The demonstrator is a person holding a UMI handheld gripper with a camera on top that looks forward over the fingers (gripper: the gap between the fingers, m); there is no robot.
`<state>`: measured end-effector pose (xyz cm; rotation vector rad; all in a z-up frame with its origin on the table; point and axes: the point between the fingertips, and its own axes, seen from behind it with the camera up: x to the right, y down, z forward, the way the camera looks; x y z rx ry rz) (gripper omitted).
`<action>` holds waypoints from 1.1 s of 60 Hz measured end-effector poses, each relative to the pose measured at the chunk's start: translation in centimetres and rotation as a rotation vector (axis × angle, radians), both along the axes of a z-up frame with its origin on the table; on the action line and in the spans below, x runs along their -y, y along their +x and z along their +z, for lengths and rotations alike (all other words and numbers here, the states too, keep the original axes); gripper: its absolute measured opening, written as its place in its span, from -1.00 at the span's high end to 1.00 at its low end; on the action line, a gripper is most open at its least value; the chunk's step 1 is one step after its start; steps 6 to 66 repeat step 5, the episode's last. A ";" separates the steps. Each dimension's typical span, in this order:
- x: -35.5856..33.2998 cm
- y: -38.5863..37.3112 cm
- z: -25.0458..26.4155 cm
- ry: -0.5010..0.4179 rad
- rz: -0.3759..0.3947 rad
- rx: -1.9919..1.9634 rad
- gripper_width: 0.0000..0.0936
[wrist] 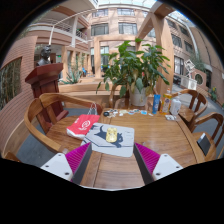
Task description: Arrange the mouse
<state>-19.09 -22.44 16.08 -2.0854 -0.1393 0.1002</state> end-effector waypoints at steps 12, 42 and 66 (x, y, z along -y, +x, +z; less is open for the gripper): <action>0.0 0.1 0.2 0.002 0.002 0.007 -0.83; 0.0 0.1 0.2 0.002 0.002 0.007 -0.83; 0.0 0.1 0.2 0.002 0.002 0.007 -0.83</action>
